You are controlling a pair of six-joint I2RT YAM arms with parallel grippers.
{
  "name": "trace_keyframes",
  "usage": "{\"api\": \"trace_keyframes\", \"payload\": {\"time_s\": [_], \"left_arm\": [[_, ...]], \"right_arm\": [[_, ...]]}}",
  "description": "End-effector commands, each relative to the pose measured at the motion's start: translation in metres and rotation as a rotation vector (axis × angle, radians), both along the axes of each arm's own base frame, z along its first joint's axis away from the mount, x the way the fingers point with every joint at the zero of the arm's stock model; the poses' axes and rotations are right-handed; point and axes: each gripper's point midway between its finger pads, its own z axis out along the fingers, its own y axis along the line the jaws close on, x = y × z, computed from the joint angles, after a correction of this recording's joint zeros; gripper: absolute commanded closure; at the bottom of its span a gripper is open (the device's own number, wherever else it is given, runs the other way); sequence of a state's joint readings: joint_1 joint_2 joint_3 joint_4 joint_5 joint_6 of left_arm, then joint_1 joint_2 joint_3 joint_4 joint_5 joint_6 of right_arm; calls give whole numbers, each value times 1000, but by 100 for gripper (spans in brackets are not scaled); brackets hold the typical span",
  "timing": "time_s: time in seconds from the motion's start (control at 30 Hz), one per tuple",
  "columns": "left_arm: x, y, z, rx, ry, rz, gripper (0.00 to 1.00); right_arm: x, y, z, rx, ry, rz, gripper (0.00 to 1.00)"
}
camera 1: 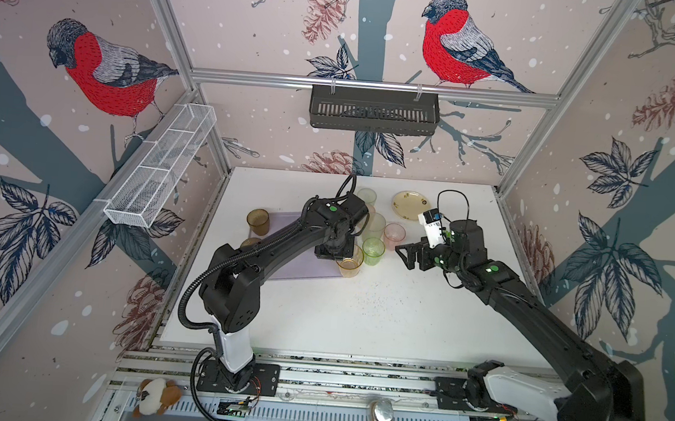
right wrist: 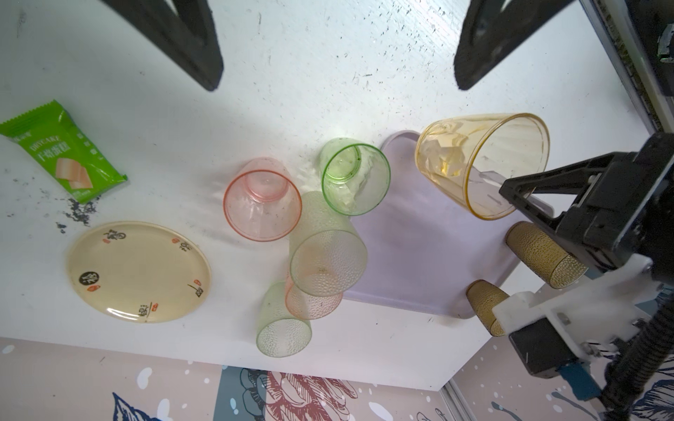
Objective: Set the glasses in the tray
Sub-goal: 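Lift the yellow cup and carry it over the tray beside the amber glasses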
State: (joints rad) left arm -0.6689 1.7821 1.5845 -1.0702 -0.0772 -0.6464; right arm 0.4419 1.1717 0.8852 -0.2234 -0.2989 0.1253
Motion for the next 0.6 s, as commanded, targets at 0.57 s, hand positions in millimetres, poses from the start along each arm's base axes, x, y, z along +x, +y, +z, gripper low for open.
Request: {"api": "trace_keyframes", "payload": {"time_s": [0.57], "left_arm": [[29,40,27,5,-39,100,100]], "right_arm": [[-26,61,43,-57,-184,251,1]]}}
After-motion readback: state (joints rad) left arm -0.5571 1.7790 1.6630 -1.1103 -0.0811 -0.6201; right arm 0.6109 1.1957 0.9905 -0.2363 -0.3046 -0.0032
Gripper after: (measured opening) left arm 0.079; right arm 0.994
